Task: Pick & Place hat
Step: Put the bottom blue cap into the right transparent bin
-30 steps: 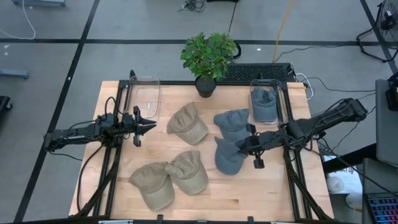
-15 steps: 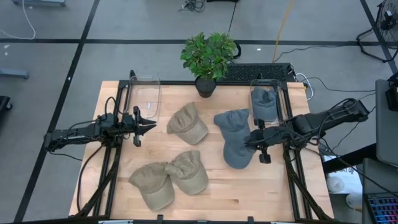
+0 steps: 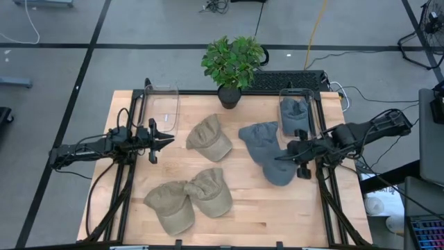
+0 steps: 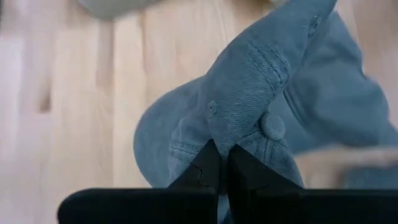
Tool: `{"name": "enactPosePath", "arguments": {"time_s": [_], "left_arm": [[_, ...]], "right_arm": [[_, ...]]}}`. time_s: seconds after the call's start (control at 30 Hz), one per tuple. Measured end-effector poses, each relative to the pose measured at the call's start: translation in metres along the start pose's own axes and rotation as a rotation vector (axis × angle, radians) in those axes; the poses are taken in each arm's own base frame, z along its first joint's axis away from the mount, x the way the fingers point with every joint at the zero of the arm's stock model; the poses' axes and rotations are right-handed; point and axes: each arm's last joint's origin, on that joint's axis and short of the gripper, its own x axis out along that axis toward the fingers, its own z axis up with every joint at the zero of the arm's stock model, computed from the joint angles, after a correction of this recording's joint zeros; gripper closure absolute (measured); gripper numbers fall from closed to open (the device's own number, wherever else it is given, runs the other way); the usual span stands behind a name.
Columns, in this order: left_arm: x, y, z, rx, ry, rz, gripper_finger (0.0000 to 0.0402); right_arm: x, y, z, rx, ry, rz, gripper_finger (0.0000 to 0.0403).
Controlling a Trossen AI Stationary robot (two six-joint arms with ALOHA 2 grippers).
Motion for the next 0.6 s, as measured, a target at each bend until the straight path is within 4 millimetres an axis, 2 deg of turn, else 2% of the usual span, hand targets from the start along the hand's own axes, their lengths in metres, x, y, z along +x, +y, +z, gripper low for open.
{"name": "enactPosePath", "arguments": {"time_s": [0.3, 0.6], "left_arm": [[0.000, 0.000, 0.000, 0.000, 0.000, 0.000, 0.0334], [0.000, 0.000, 0.000, 0.000, 0.000, 0.000, 0.0334]], "right_arm": [[-0.006, -0.007, -0.016, 0.073, 0.175, -0.076, 0.0403], [-0.007, -0.008, -0.018, 0.035, 0.202, -0.088, 0.0403]]}}
